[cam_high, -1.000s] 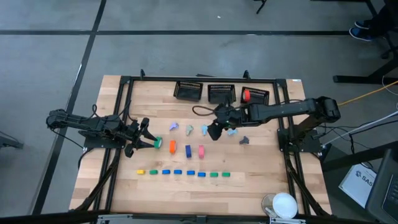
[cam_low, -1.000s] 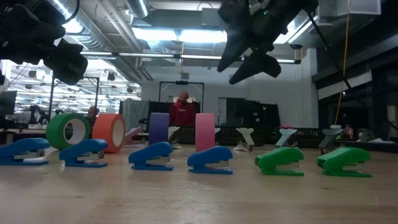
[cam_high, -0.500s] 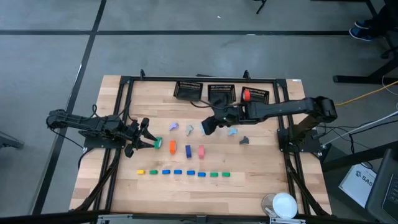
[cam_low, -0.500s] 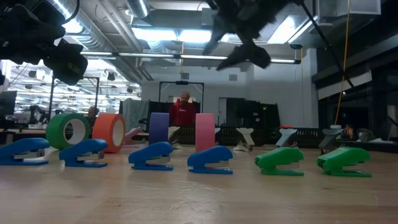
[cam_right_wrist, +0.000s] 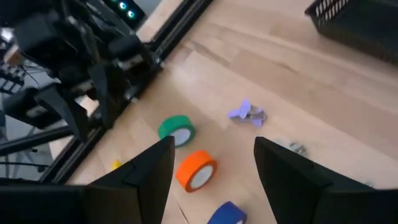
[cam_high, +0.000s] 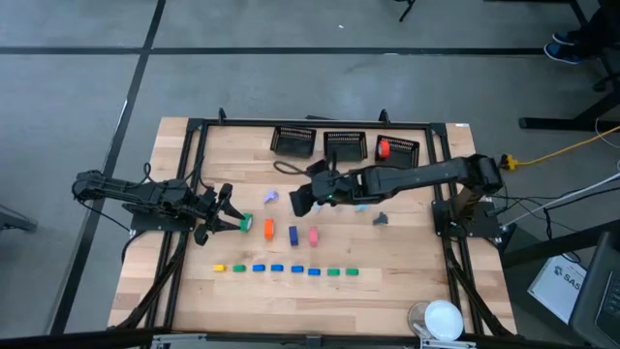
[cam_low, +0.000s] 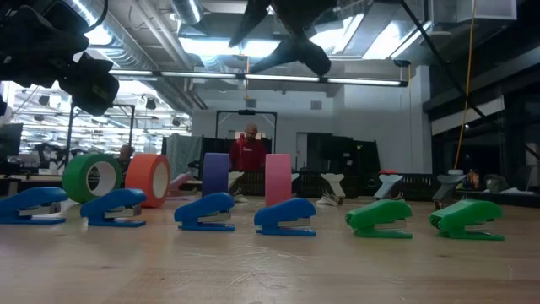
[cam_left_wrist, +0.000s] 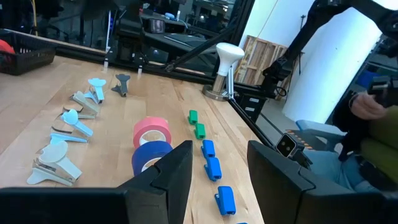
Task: Pick and place Stapler, Stapler remover, tape
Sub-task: Put the pink tape into the right black bin
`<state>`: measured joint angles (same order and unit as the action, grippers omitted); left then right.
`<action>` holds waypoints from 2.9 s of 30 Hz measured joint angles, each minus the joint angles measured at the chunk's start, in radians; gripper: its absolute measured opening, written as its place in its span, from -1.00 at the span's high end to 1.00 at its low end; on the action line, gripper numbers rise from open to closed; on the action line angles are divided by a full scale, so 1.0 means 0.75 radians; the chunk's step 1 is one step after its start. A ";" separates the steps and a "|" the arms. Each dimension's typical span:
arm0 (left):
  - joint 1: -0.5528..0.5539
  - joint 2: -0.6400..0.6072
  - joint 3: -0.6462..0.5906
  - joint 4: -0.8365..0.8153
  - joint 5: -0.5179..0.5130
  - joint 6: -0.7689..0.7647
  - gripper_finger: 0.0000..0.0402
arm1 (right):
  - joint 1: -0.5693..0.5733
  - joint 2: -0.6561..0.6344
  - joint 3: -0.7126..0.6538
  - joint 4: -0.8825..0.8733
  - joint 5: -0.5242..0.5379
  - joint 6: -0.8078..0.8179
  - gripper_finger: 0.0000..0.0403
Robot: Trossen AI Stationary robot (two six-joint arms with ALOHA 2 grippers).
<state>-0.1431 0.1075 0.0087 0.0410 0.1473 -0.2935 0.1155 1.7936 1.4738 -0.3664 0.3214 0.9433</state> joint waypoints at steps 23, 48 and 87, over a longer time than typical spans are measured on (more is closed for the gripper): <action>0.000 0.000 0.000 0.000 0.000 0.000 0.25 | 0.038 0.097 0.116 -0.352 -0.255 0.609 -0.12; 0.000 0.000 0.000 0.000 0.000 0.000 0.25 | 0.186 0.256 0.135 -0.503 -0.350 0.872 -0.12; 0.000 0.008 0.000 0.001 0.001 0.000 0.25 | 0.132 0.409 0.135 -0.477 -0.314 0.861 -0.12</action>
<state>-0.1429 0.1139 0.0086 0.0417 0.1482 -0.2935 0.2143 2.1003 1.5749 -0.7240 0.0856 1.5893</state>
